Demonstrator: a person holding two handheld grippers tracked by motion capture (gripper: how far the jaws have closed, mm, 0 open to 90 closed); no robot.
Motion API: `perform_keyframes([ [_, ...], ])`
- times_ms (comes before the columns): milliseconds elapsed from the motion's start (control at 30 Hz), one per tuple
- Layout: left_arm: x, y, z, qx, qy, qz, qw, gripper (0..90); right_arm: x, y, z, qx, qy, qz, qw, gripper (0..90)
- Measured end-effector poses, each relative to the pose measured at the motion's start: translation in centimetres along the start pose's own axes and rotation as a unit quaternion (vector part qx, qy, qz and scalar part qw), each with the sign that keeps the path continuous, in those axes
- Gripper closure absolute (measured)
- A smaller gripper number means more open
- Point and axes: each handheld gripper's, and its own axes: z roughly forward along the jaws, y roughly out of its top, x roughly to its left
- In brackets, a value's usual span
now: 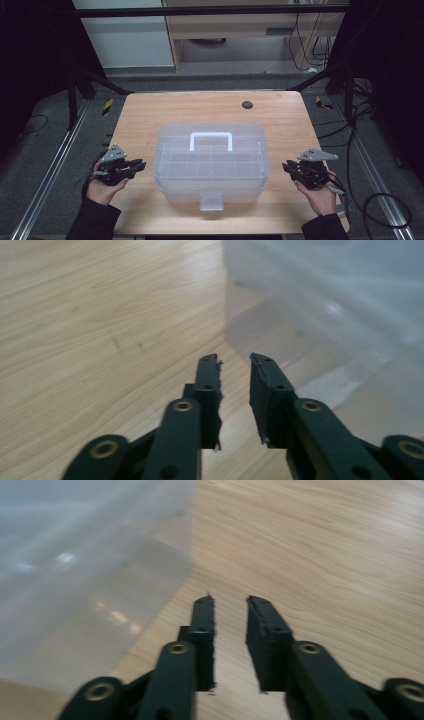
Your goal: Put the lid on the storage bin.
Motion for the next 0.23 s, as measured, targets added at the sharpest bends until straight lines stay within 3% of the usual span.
perform_keyframes([
  [133, 1.3, -1.2, 0.9, 0.006, 0.037, -0.029, 0.9989, 58.6, -1.4, -0.9, 0.5, -0.007, -0.039, 0.017, 0.9991, 51.7],
  [233, 2.2, -2.1, 1.2, 0.009, 0.063, -0.047, 0.9969, 50.4, -2.3, -1.5, 0.7, -0.005, -0.044, 0.036, 0.9984, 46.5],
])
